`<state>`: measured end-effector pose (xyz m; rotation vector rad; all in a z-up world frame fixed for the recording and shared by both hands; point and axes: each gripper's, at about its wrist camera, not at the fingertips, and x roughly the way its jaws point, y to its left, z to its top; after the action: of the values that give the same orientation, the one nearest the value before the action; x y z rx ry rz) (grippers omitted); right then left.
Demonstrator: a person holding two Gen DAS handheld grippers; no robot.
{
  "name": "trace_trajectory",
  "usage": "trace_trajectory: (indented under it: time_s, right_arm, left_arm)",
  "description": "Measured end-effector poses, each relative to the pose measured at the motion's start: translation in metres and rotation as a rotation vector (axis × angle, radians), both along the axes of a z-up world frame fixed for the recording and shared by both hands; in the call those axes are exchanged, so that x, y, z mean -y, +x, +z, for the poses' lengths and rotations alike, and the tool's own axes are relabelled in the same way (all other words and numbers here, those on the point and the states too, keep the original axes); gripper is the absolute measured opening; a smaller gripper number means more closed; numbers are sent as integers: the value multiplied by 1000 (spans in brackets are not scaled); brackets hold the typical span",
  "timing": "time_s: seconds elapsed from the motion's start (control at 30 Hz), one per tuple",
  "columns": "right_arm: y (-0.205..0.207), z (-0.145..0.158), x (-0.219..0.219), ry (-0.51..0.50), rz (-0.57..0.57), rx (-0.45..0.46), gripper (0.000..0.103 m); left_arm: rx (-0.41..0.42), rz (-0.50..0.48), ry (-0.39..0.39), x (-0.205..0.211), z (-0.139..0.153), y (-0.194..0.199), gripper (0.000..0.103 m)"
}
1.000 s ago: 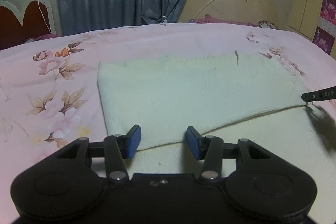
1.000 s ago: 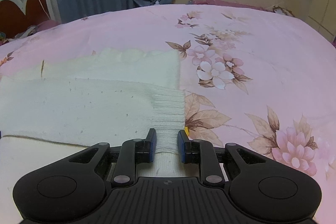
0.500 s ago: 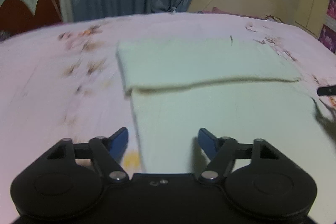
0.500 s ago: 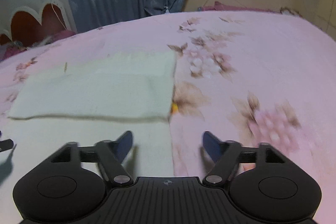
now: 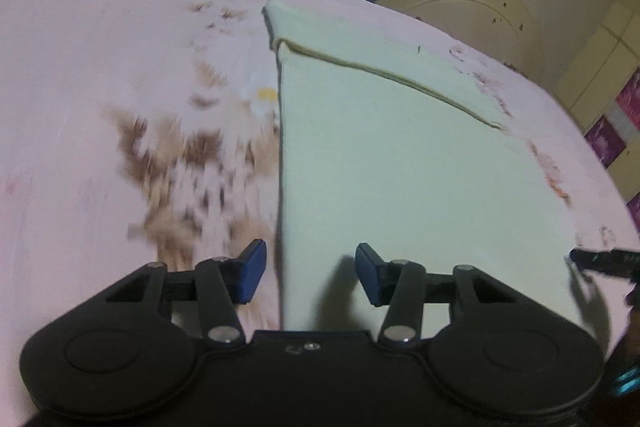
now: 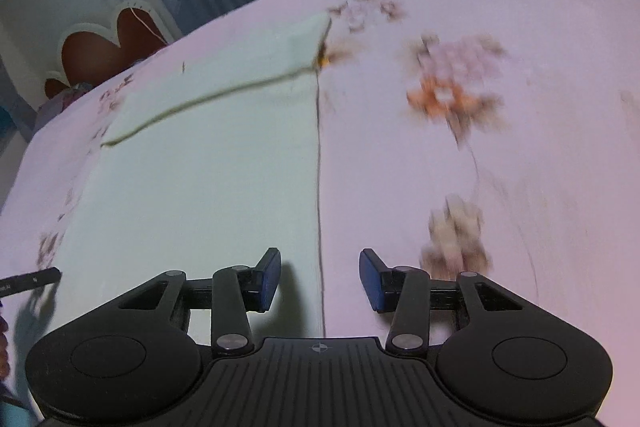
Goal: Fold small clothes
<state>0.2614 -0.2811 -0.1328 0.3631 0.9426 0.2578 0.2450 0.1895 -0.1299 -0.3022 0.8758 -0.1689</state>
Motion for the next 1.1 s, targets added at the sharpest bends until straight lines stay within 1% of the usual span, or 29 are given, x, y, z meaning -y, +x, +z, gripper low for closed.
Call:
trace_trajectory:
  time_s: [0.13, 0.3, 0.43, 0.47, 0.5, 0.57, 0.63, 0.67, 0.73, 0.77, 0.83, 0.87, 0.9, 0.93, 0.97, 1.0, 1.1]
  right_arm:
    - [-27, -3, 11, 95, 4, -21, 44]
    - [-57, -6, 14, 175, 27, -35, 44]
    - [-79, -12, 19, 277, 23, -60, 44]
    - [-83, -14, 20, 301, 21, -67, 43]
    - [-86, -16, 21, 327, 20, -79, 35]
    - [-89, -21, 21, 356, 23, -101, 23]
    - [-90, -24, 23, 381, 23, -108, 18]
    - [-89, -25, 24, 388, 24, -111, 12]
    - [-87, -25, 26, 394, 26, -110, 5]
    - [-87, -21, 27, 391, 29, -90, 3]
    - [-90, -11, 32, 399, 22, -37, 3]
    - [-91, -8, 34, 396, 22, -20, 3]
    - [-91, -9, 34, 368, 22, -24, 3]
    - [-88, -14, 32, 323, 27, -56, 3]
    - [-85, -18, 30, 300, 33, -83, 3]
    - [-83, -18, 31, 307, 32, -78, 3]
    - [-78, 3, 37, 351, 19, -4, 3]
  left_arm:
    - [-21, 10, -57, -2, -2, -30, 38]
    - [-38, 34, -162, -10, -9, -63, 35]
    - [-51, 40, -279, -14, -17, -77, 35]
    - [-51, 39, -295, -14, -19, -81, 35]
    - [-51, 39, -304, -13, -19, -82, 34]
    - [-49, 42, -315, -12, -21, -83, 33]
    - [-51, 44, -319, -10, -23, -80, 27]
    - [-51, 44, -317, -9, -24, -79, 25]
    - [-43, 59, -297, -8, -24, -79, 3]
    - [-16, 65, -291, -9, -21, -83, 3]
    - [53, 63, -311, -9, -14, -90, 4]
    - [42, 65, -284, -8, -15, -90, 4]
    - [4, 65, -242, -5, -20, -87, 4]
    - [-24, 68, -228, -4, -27, -85, 4]
    - [-17, 86, -252, -6, -29, -85, 4]
    - [-11, 101, -269, -7, -28, -86, 3]
    - [61, 121, -307, -10, -15, -87, 3]
